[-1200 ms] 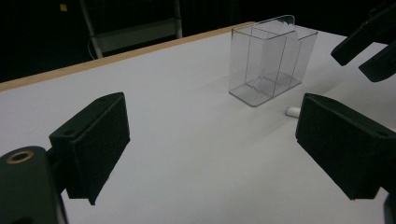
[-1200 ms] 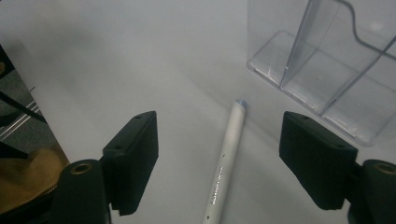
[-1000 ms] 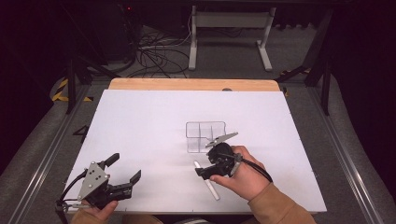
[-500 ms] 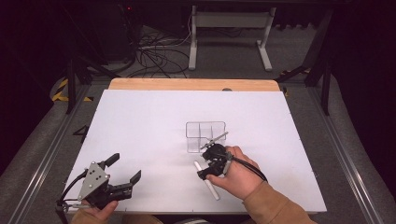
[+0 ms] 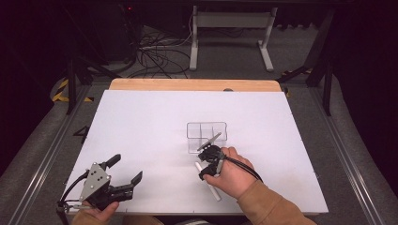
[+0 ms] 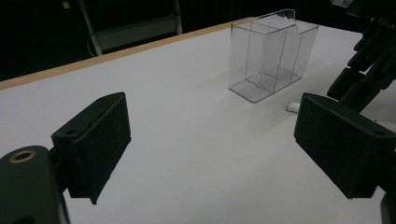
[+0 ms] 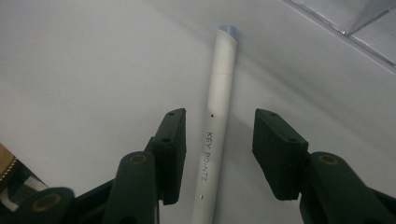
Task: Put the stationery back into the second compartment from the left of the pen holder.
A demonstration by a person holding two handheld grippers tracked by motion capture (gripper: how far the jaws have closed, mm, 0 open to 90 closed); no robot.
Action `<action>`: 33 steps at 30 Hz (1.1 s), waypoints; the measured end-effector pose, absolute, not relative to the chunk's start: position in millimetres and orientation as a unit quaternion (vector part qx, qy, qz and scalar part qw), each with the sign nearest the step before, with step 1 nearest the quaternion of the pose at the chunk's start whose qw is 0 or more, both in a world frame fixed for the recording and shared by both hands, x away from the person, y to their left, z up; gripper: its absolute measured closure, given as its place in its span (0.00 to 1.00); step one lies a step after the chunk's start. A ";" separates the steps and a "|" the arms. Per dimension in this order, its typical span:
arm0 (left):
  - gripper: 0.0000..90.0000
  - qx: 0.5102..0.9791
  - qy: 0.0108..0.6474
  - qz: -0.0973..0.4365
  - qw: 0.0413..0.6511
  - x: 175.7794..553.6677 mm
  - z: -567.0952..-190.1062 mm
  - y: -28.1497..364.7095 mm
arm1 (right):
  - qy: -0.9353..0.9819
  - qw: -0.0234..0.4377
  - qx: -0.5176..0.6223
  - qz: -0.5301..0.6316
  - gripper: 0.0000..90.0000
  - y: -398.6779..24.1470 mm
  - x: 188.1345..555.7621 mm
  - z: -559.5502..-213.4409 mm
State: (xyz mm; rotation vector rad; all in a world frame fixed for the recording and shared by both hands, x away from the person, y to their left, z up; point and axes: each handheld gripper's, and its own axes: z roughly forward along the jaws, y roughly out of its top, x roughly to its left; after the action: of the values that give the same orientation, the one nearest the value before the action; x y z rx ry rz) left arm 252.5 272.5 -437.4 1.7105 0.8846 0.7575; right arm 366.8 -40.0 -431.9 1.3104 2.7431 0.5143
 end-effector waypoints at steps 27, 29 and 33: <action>0.13 0.712 0.365 0.314 0.511 252.6 -437.8 272.3 | 0.884 0.038 0.453 0.109 0.87 -25.7 371.8 -443.5; 0.13 0.712 0.364 0.315 0.511 252.4 -437.7 272.3 | 0.884 0.043 0.454 0.105 0.87 -25.0 371.4 -443.5; 0.13 0.713 0.364 0.313 0.511 252.3 -437.8 272.1 | 0.882 0.046 0.457 0.103 0.87 -23.6 370.8 -443.7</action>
State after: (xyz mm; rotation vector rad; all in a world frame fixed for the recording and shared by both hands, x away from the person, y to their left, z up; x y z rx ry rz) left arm 252.3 272.1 -437.8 1.7166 0.8772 0.7538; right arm 370.8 -23.6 -443.7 1.3955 2.6934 0.3138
